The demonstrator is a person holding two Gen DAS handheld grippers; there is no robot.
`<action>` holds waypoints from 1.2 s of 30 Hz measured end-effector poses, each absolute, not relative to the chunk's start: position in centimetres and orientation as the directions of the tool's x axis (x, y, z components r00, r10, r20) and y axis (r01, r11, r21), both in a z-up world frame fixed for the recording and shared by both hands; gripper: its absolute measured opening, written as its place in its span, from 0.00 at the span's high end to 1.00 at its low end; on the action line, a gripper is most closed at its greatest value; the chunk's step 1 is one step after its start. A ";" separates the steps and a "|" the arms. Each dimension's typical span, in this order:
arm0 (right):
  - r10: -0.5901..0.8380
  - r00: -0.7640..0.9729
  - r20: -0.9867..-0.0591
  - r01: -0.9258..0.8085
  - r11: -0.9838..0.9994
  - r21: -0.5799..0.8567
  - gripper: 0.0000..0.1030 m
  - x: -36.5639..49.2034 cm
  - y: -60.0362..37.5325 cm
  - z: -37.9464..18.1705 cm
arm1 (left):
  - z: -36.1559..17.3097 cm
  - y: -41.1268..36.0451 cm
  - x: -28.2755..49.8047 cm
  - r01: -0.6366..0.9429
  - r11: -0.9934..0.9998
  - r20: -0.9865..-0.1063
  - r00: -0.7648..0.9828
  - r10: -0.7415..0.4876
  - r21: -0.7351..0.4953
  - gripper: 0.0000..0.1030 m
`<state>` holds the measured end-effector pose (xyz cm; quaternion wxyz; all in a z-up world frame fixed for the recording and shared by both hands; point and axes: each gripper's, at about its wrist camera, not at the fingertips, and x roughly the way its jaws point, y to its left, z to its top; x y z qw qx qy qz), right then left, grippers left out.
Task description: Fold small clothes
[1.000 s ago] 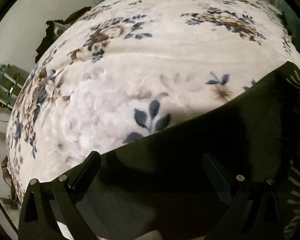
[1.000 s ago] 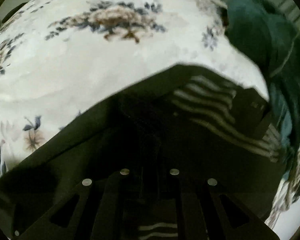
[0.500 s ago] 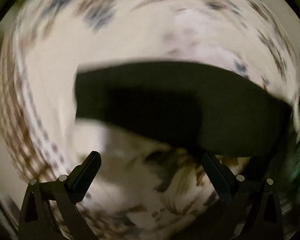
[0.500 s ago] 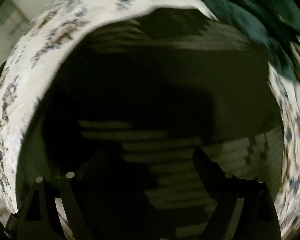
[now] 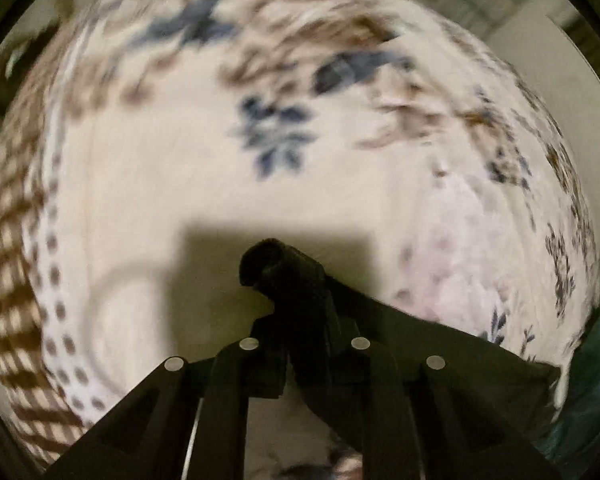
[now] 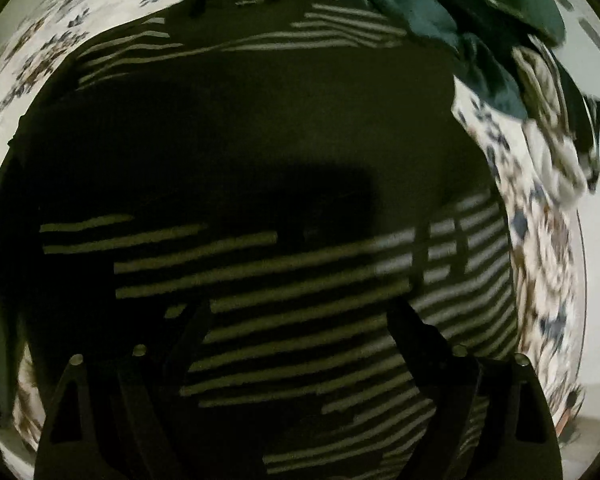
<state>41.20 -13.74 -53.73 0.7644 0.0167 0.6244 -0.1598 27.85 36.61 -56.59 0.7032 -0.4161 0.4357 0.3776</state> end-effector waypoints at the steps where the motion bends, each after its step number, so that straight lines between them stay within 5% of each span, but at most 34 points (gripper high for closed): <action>1: -0.224 0.181 -0.958 0.257 0.951 -0.174 0.06 41.7 -13.7 -53.7 | -55.9 36.2 28.3 -0.885 0.398 -0.922 0.337 0.189 -0.242 0.90; 9: -0.087 0.217 -0.972 0.296 0.955 -0.019 0.05 42.7 -19.1 -52.6 | -43.8 25.3 37.3 -0.633 0.765 -0.806 0.512 0.298 -0.120 0.90; 18: -0.020 0.153 -0.988 0.485 0.873 0.057 0.05 37.3 -32.2 -54.1 | -39.5 -7.6 48.8 -0.026 0.974 -0.771 0.616 -0.160 -0.223 0.90; 26: 0.007 0.156 -0.988 0.508 0.857 0.086 0.05 34.9 -39.5 -54.9 | -45.4 -24.9 52.6 0.236 0.945 -0.856 0.416 -0.308 -0.225 0.85; 28: 0.039 0.170 -0.985 0.486 0.866 0.118 0.05 34.6 -40.5 -54.8 | -46.0 -25.6 52.1 0.274 0.936 -0.862 0.396 -0.317 -0.219 0.71; 29: 0.056 0.173 -0.983 0.479 0.868 0.134 0.05 34.4 -41.0 -54.7 | -45.9 -25.2 51.9 0.285 0.934 -0.859 0.398 -0.321 -0.217 0.54; 30: 0.074 0.177 -0.981 0.476 0.867 0.151 0.05 34.2 -41.5 -54.4 | -45.8 -24.8 51.4 0.286 0.935 -0.858 0.406 -0.315 -0.208 0.26; 31: 0.093 0.183 -0.979 0.475 0.863 0.170 0.05 34.0 -42.2 -54.1 | -45.5 -23.6 51.0 0.280 0.940 -0.856 0.418 -0.304 -0.197 0.12; 34: 0.140 0.210 -0.968 0.478 0.849 0.226 0.05 34.2 -43.7 -52.6 | -44.5 -16.5 49.7 0.187 0.967 -0.849 0.470 -0.241 -0.171 0.07; 36: 0.171 0.251 -0.953 0.468 0.840 0.274 0.05 35.5 -44.7 -51.1 | -44.7 -9.2 49.1 0.041 0.998 -0.859 0.508 -0.066 -0.052 0.07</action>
